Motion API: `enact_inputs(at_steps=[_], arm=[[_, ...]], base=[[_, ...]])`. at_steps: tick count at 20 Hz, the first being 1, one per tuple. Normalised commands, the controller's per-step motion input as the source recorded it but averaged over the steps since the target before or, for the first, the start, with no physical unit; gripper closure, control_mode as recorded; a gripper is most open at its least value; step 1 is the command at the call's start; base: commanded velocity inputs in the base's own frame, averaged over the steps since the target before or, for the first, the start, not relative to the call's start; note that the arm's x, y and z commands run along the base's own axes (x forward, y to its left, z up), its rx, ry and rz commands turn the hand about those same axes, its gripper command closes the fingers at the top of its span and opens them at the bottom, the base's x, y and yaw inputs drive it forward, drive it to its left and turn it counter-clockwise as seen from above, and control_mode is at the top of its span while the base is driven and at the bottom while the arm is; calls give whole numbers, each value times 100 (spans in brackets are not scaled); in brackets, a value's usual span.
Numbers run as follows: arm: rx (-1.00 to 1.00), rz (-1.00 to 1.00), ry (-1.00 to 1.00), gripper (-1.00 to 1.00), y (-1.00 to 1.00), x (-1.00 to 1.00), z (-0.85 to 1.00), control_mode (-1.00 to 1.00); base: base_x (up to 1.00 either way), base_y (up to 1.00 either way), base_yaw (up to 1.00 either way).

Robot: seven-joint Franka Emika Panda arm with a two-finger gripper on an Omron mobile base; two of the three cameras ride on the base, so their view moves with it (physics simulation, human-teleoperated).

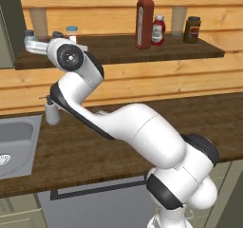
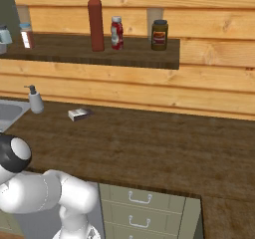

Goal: Put the shaker and condiment bottle from the counter next to their counterparts in the cabinet.

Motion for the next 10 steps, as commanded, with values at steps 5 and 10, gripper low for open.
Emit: enact_inputs(at_steps=[5, 10], arm=[[-1, 0, 0, 100, 0, 12, -12, -100], [-3, 0, 0, 100, 1, 16, -18, -100]], base=[[0, 0, 0], [0, 0, 0]])
